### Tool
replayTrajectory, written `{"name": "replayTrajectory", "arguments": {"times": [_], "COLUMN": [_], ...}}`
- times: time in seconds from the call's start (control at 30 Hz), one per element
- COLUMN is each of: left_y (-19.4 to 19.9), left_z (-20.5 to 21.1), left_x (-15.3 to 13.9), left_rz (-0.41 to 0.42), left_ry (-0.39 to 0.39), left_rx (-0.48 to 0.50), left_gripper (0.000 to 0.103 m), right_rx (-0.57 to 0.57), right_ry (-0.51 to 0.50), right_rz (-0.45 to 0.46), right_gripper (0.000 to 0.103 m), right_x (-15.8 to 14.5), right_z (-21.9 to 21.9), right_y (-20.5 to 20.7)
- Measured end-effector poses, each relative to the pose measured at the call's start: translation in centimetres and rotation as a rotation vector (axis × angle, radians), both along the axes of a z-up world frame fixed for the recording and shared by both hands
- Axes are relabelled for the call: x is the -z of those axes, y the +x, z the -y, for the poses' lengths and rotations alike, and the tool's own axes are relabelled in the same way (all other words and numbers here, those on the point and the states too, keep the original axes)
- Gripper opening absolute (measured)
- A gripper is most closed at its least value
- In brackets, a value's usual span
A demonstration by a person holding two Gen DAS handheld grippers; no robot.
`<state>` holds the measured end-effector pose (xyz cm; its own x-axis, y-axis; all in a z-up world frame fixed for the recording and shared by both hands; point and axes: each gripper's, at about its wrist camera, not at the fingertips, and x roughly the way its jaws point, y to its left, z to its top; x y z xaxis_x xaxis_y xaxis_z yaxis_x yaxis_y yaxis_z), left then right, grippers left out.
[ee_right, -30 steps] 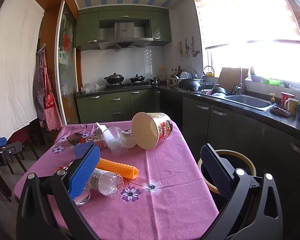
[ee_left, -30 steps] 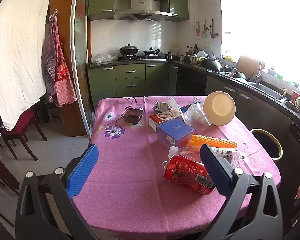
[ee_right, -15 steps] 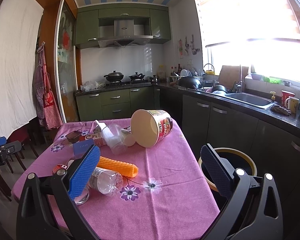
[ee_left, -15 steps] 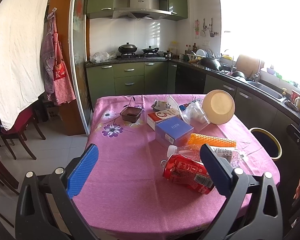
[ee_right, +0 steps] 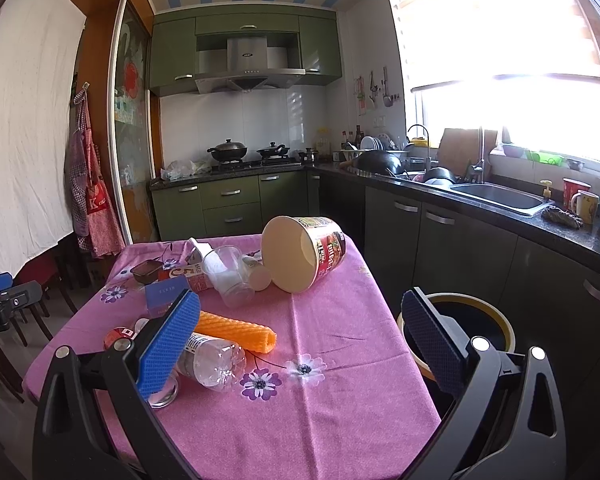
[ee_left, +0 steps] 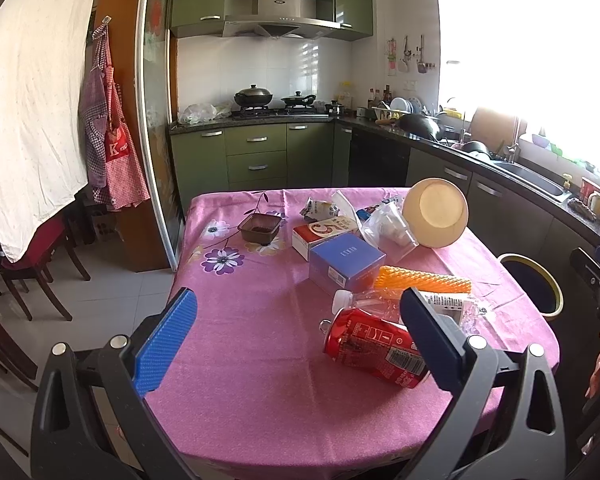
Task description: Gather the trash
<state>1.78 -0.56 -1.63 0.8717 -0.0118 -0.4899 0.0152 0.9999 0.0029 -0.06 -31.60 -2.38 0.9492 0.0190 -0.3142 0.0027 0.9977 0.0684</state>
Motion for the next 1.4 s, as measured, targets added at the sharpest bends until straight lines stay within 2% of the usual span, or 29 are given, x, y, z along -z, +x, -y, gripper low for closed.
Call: {"name": "replayTrajectory", "arguments": {"times": [1.1,1.27,1.4], "left_y": [0.3,1.7,4.6], "left_z": [0.3,0.1,-1.2], "left_x": [0.2,0.4,-0.3], "left_rz": [-0.011,-0.020,0.000], "left_ry": [0.005,0.020,0.030], "left_rx": [0.005,-0.002,-0.045], "left_gripper": [0.097,0.097,0.097], "right_rx": [0.005,0.029,0.042], "right_ry": [0.006,0.013,0.013], "right_rz": [-0.014,-0.010,0.002], "right_gripper": [0.099,0.099,0.098], "right_x": [0.7,0.7,0.2], "right_z": [0.3,0.9,1.7], "right_y": [0.5,0.8,2.5]}}
